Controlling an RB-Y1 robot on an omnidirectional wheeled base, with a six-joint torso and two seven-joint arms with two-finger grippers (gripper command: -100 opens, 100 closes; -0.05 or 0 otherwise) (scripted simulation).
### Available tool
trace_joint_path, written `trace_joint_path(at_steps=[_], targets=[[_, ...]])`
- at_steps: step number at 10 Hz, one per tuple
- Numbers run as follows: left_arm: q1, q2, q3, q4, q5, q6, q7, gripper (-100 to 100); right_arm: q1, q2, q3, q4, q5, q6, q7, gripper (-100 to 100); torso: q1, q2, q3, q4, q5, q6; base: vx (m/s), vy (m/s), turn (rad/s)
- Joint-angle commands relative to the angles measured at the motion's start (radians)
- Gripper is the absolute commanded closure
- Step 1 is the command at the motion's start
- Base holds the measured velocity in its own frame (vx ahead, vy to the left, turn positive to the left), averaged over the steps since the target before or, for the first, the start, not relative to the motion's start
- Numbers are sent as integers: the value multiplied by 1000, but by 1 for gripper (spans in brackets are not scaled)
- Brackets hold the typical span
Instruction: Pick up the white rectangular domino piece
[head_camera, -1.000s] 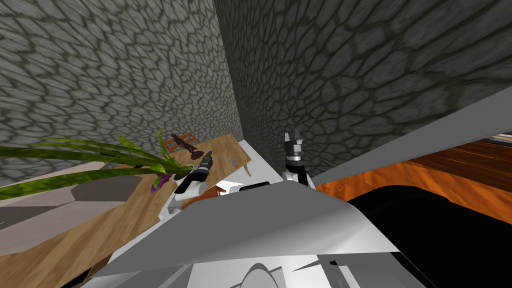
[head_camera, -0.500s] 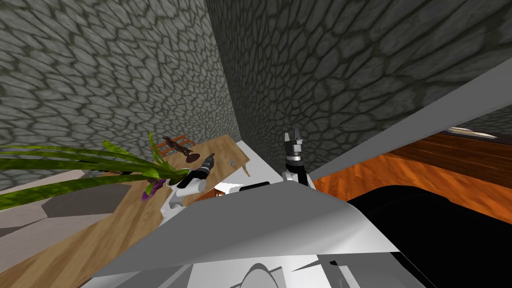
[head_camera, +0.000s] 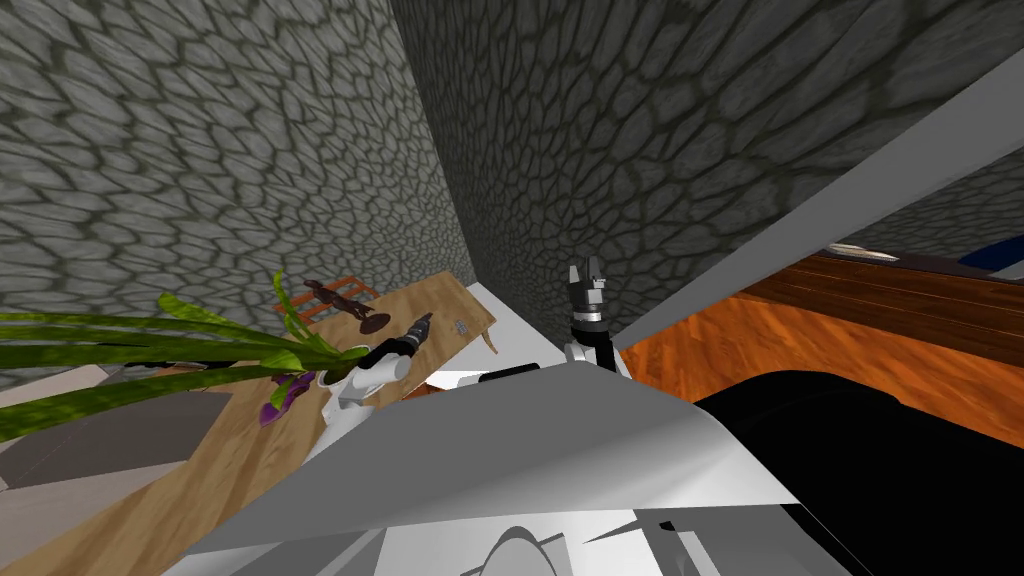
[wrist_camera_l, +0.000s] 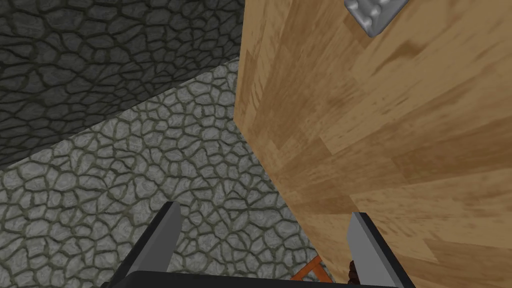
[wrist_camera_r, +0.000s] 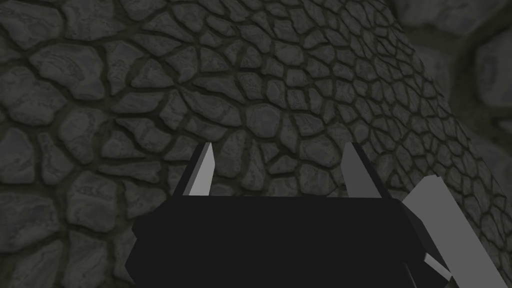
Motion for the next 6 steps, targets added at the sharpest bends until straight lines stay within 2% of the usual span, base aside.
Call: trace_joint_path(at_steps=[1,2,3,4,5,6], targets=[[-3,-1,1,-1,-1,38,-4,-100,0,0,0,0,0,0,0,0,0,0,0,0,0,0,-3,10,4],[-30,22,-10,42,29,75,-32,-100,0,0,0,0,0,0,0,0,-1,0,0,0,0,0,-3,7,-208],[-30,22,-10,42,29,94,-32,-100,0,0,0,0,0,0,0,0,-1,0,0,0,0,1,-3,16,-98],[-57,45,-22,87,58,125,-60,-100,0,0,0,0,0,0,0,0,0,0,0,0,0,0,-6,13,-200],[-57,45,-22,87,58,148,-60,-100,0,0,0,0,0,0,0,0,0,0,0,0,0,1,-4,17,-90],[-85,66,-36,132,86,175,-86,-100,0,0,0,0,0,0,0,0,0,0,0,0,0,0,-1,13,-137]])
